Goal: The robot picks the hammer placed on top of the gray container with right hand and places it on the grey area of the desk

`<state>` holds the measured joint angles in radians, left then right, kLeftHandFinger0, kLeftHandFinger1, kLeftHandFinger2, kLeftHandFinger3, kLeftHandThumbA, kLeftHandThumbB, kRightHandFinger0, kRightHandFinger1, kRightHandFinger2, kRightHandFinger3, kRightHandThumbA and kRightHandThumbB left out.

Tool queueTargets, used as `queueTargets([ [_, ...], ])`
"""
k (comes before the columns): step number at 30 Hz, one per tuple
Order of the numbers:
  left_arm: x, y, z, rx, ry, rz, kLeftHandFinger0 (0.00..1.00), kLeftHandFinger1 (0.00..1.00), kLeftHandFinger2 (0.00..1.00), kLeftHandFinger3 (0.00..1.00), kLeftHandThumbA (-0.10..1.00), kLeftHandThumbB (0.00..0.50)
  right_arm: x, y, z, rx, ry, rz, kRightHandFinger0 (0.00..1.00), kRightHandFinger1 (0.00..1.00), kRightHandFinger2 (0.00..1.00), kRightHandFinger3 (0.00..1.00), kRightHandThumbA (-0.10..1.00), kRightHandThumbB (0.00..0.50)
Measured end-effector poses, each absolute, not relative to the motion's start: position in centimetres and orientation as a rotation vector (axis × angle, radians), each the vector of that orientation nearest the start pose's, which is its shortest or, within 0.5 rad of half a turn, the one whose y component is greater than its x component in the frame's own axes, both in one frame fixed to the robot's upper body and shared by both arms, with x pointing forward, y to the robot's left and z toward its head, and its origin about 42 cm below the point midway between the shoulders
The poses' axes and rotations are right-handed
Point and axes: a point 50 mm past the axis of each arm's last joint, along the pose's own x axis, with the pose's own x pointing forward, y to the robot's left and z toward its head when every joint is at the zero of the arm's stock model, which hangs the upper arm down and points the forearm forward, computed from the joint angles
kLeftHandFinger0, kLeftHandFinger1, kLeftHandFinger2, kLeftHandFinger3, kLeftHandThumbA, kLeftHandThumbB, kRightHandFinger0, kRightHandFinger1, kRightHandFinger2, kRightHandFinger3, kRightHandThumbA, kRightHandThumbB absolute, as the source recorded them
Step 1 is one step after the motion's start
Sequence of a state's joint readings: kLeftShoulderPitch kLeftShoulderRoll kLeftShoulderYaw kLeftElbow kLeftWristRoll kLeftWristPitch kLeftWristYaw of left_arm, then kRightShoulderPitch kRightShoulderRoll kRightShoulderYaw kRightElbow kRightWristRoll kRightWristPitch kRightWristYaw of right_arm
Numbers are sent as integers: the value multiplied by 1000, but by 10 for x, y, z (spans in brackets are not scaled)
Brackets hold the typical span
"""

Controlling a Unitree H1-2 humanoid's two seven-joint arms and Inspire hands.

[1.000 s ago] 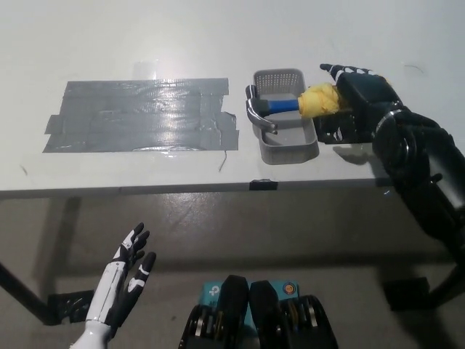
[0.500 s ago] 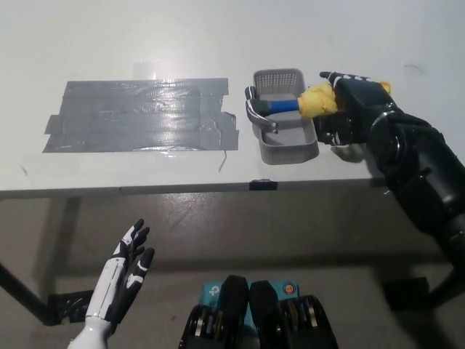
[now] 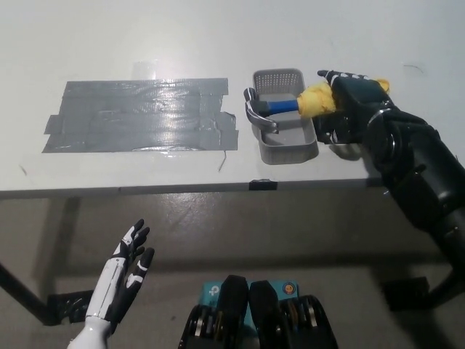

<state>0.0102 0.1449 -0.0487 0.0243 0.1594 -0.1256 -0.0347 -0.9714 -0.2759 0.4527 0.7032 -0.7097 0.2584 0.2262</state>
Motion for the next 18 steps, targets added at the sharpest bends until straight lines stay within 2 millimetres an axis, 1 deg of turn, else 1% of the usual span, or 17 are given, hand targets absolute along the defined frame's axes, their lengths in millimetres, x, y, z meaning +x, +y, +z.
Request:
queueTargets([
  [3,279,242,95,304,-85,-102,1000,1000,1000,1000,919,110,543,-175,269,-1328,24,265,1000,1000,1000,1000,1000,412],
  [5,280,242,96,305,-86,-101,1000,1000,1000,1000,908,79,543,-175,268,-1327,18,261,1000,1000,1000,1000,1000,423],
  [6,280,242,97,306,-89,-101,1000,1000,1000,1000,901,75,543,-175,267,-1327,14,254,1000,1000,1000,1000,905,387],
  [7,280,242,98,307,-94,-102,1000,1000,1000,1000,900,75,544,-175,266,-1327,12,246,1000,1000,1000,1000,714,346],
  [8,281,242,99,308,-96,-102,1000,1000,1000,1000,900,75,545,-174,264,-1325,9,235,1000,980,977,1000,625,363],
  [9,281,242,99,309,-97,-102,1000,1000,1000,1000,899,83,545,-173,261,-1323,5,226,448,497,592,761,316,264],
  [10,281,241,99,309,-98,-102,1000,1000,1000,1000,900,81,545,-173,259,-1322,2,218,31,155,325,525,-27,240],
  [11,281,241,99,309,-98,-102,1000,1000,1000,1000,901,75,546,-172,256,-1323,-2,208,6,31,177,428,-85,245],
  [12,281,241,99,309,-97,-102,1000,1000,1000,1000,901,73,546,-172,253,-1327,-5,199,0,1,116,291,-99,243],
  [13,281,241,99,310,-96,-102,1000,1000,1000,1000,901,73,546,-173,250,-1334,-10,186,0,4,160,230,-100,241],
  [14,281,241,99,310,-96,-102,1000,1000,1000,1000,903,86,547,-173,247,-1343,-11,179,0,100,336,174,-100,244],
  [15,281,241,99,310,-95,-102,1000,1000,1000,1000,903,86,547,-175,242,-1356,-11,165,0,199,518,165,-100,247],
  [16,281,242,99,310,-95,-102,1000,1000,1000,1000,900,87,547,-176,239,-1364,-8,159,0,273,636,160,-100,234],
  [17,281,241,99,310,-94,-102,1000,1000,1000,1000,898,88,547,-176,236,-1371,-13,146,0,304,683,193,-100,232],
  [18,282,241,99,310,-93,-102,1000,1000,1000,1000,896,88,547,-177,233,-1375,-17,136,0,305,686,202,-100,234],
])
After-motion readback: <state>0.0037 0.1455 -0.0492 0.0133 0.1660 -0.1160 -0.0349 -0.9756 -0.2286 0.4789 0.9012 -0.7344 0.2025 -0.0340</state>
